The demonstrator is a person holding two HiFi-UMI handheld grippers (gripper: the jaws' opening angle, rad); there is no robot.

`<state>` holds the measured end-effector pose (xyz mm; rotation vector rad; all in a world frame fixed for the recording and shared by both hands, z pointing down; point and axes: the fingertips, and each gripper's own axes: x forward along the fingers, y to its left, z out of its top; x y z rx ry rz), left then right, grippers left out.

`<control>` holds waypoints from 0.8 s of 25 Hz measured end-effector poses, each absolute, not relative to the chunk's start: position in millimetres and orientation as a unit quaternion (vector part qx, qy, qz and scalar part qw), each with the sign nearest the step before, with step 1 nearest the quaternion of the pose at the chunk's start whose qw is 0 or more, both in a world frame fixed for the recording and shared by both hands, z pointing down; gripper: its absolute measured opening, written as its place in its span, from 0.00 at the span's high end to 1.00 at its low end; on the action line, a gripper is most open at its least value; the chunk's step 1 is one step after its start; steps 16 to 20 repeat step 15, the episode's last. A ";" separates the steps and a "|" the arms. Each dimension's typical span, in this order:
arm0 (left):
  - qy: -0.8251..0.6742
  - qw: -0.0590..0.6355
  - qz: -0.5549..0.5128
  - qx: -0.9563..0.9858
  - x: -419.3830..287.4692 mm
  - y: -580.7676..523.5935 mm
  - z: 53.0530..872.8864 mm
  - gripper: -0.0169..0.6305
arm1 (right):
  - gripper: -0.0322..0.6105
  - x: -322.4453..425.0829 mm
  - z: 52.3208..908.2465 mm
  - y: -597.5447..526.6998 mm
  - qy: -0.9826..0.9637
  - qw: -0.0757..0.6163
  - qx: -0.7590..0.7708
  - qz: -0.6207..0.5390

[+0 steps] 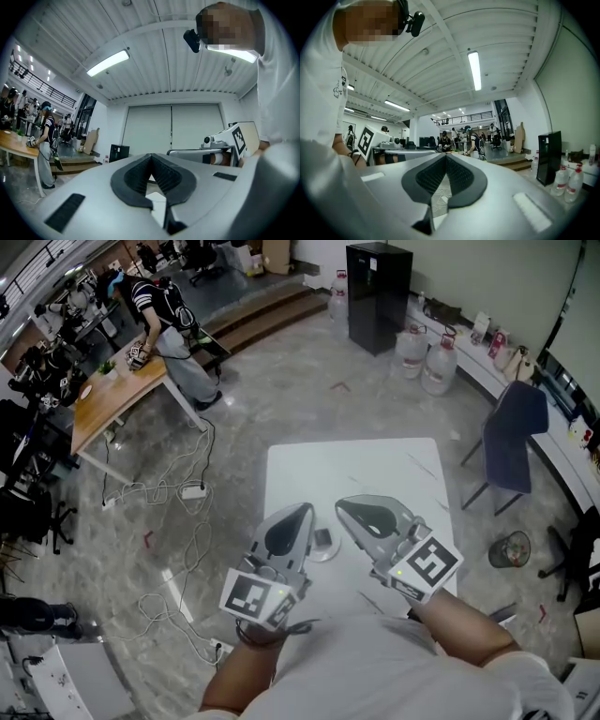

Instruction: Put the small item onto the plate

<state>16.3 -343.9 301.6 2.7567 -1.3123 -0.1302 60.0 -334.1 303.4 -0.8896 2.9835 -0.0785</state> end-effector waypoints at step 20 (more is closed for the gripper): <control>-0.439 0.030 -0.045 0.897 25.3 -346.2 288.5 0.96 | 0.95 69.2 291.5 -340.2 0.961 0.030 -0.272 -0.036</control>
